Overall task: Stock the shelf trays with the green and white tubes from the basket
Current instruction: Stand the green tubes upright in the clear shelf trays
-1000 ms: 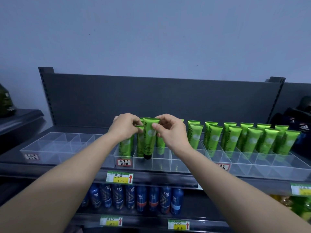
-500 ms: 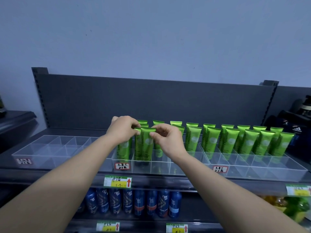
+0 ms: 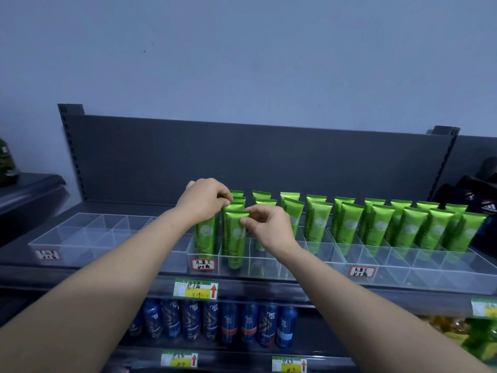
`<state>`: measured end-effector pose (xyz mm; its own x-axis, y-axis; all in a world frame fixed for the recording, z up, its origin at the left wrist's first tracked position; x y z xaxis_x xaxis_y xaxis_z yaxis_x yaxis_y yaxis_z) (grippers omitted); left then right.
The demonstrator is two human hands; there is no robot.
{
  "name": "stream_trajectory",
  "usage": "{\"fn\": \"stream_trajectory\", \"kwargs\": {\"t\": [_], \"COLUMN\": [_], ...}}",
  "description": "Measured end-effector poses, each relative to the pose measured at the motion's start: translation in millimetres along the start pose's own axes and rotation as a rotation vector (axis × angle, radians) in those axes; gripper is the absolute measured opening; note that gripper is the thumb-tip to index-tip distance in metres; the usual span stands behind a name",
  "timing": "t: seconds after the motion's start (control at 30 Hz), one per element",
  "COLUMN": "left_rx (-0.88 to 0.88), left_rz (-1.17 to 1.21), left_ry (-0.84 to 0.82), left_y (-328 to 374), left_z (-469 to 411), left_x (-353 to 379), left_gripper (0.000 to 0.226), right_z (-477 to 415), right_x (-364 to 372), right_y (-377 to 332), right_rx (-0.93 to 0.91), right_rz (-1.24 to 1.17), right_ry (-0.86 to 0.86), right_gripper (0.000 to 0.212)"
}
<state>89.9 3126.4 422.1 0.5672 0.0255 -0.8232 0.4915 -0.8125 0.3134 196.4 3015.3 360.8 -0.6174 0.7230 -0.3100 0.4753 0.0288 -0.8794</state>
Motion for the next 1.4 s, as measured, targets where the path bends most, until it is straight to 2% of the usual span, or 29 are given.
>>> {"fn": "stream_trajectory", "kwargs": {"t": [0.37,0.63,0.83,1.1,1.23,1.4], "left_rx": [-0.025,-0.053,-0.059,0.172,0.323,0.443], "left_rz": [0.024,0.059,0.076,-0.065,-0.192,-0.228], "left_ry": [0.041,-0.006,0.028,0.166,0.098,0.002], "left_y": [5.0,2.2,7.1,68.0,115.9,175.7], "left_z": [0.0,3.2,5.5,8.3,19.7,56.3], "left_x": [3.8,1.5,-5.9,-14.3,11.4,58.3], "left_gripper": [0.007,0.006,0.009,0.017,0.026,0.036], "right_z": [-1.6,5.0,14.1,37.3,57.8,88.4], "right_x": [4.0,4.7,-2.4,-47.7,-86.0,-147.9], "right_y": [1.6,6.6,3.4,-1.1,8.4,40.7], "right_rx": [-0.034,-0.026,-0.031,-0.192,-0.253,-0.200], "right_rz": [0.031,0.088,0.164,0.451,0.658,0.815], "right_ry": [-0.003,-0.023,-0.041,0.019,0.063,0.070], "right_gripper": [0.015,0.016,0.025,0.024,0.028,0.033]}}
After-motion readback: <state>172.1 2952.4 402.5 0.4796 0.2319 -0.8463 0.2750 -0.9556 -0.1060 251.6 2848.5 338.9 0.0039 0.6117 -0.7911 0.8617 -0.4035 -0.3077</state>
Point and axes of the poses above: each hand's wrist, its own z-axis away from the middle knuckle, its own x-axis out of the palm, y = z × x, the point moved 8 cm from there along -z, towards the middle knuckle, and after that the axes turned 2 degrees about y, right-handed, at the moved point
